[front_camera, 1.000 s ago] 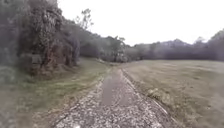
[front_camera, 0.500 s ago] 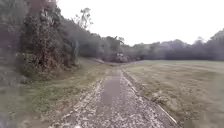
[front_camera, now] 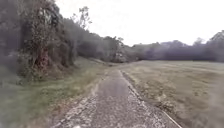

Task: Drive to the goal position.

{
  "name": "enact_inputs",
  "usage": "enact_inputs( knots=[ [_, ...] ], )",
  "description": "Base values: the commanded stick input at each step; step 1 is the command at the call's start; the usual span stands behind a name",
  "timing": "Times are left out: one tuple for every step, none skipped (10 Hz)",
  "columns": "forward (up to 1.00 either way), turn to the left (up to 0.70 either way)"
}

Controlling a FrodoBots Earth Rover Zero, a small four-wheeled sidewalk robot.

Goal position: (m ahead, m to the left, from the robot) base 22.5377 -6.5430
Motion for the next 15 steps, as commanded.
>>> enact_inputs(
  knots=[
    [0.45, -0.09],
    [0.45, 0.0],
    [0.45, 0.0],
    [0.45, 0.0],
    [0.45, 0.0],
    [0.45, 0.0],
    [0.45, 0.0],
    [0.45, 0.0],
    [0.45, 0.0],
    [0.45, 0.0],
    [0.45, 0.0],
    [0.45, 0.0],
    [0.45, 0.0],
    [0.45, 0.0],
    [0.45, 0.0]
  ],
)
